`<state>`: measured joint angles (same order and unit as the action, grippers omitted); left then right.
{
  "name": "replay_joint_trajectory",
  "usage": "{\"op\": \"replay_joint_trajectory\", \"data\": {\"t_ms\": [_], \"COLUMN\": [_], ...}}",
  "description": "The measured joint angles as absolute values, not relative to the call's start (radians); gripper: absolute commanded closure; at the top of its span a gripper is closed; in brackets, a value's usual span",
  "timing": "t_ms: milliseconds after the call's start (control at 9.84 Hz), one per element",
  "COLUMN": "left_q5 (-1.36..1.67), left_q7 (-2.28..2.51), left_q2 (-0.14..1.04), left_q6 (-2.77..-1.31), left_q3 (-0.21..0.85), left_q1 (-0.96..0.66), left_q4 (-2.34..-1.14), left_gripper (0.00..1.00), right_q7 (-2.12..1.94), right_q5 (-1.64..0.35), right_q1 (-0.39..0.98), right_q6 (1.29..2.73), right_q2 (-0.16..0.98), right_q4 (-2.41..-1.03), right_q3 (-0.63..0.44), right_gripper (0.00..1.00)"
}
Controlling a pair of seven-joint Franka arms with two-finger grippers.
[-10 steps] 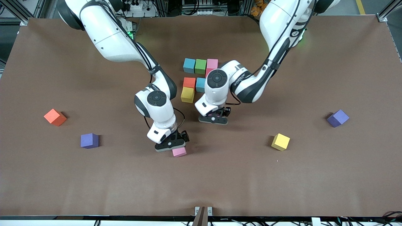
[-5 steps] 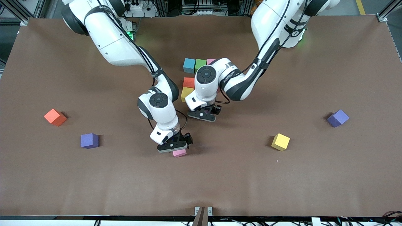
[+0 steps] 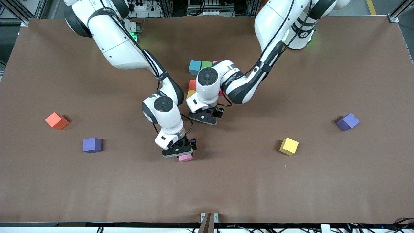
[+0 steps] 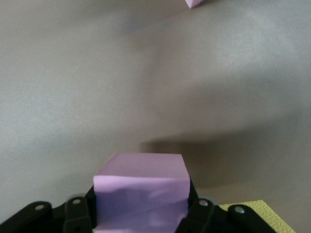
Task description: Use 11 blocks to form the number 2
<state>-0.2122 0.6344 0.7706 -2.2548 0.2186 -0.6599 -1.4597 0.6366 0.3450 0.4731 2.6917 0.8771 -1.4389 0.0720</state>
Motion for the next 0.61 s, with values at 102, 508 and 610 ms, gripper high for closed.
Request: {"op": "replay_joint_trajectory", "data": {"t_ms": [102,508,610], "left_q5": [-0.212,-0.212,-0.212], "left_q7": [0.634,0.634,0.634], "left_q2": [0.774,0.780,0.781], "left_q6": [-2.255,-2.268,-2.274], "left_q3": [0.219,0.218,0.219], "left_q1": [-0.661,-0.666,-0.671], "left_q4": [-1.457,-1.450,-1.449], "left_gripper": [1.00,1.00,1.00], "right_q7": [0.594,0.273,0.155], "right_q5": [0.347,0.342,0.325], "right_q1": [0.469,0.389,0.353], "right_q6": [2.687,2.543,2.510], "right_q2": [0.877,0.877,0.877], "right_q4": [-1.433,-1.368,-1.354], "right_q3": [0.071,0.081,0.100], "right_gripper": [0.91,0.94,0.94]}}
